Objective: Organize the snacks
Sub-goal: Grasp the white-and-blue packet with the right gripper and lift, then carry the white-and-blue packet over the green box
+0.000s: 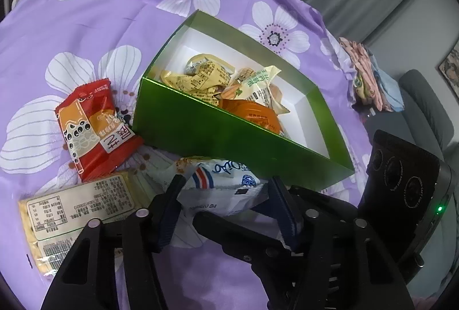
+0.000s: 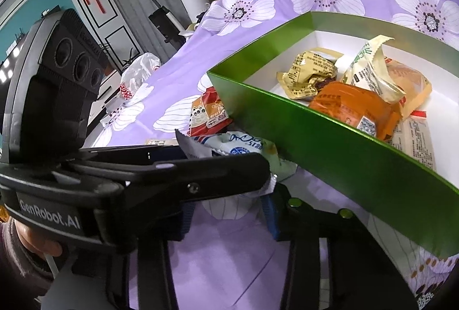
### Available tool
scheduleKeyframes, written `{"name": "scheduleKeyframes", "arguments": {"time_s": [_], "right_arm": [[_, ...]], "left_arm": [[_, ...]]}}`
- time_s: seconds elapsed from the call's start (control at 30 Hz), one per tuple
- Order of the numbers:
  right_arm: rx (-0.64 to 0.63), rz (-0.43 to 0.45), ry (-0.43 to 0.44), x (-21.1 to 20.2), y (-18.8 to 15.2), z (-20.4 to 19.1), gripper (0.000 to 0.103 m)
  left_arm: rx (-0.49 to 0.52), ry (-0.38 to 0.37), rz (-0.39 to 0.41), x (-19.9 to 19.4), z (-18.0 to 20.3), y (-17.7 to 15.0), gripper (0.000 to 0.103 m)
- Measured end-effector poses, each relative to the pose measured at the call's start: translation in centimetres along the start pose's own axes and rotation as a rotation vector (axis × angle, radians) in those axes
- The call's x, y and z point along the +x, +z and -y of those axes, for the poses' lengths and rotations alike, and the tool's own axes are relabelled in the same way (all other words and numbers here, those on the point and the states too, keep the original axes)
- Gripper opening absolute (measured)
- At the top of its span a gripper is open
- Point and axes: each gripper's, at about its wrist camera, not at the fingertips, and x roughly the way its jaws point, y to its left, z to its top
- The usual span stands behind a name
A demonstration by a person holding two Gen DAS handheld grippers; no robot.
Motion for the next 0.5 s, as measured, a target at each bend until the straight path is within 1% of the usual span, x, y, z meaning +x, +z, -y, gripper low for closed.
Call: {"name": "scheduleKeyframes", "arguments": {"time_s": [0.17,0.37,0.5], "right_arm": [[-0.019,0.006,0.005,-0.2,0.0,-0.3,0.035],[-0.025,0.013,0.004,-1.0,-0.4,-1.2,0.035],[-0.031,0.027,-0.002,-2.1,-0.7,-1.9,0.035]], "left_arm": [[0.014,0.000,0.009,-0.5,0.1,-0.1,0.057],[0.031,0.011,0.015,-1.3,0.8,-0.7,0.057],[0.043,0.002,0.021,-2.3,1.6,-1.1,0.057]]}}
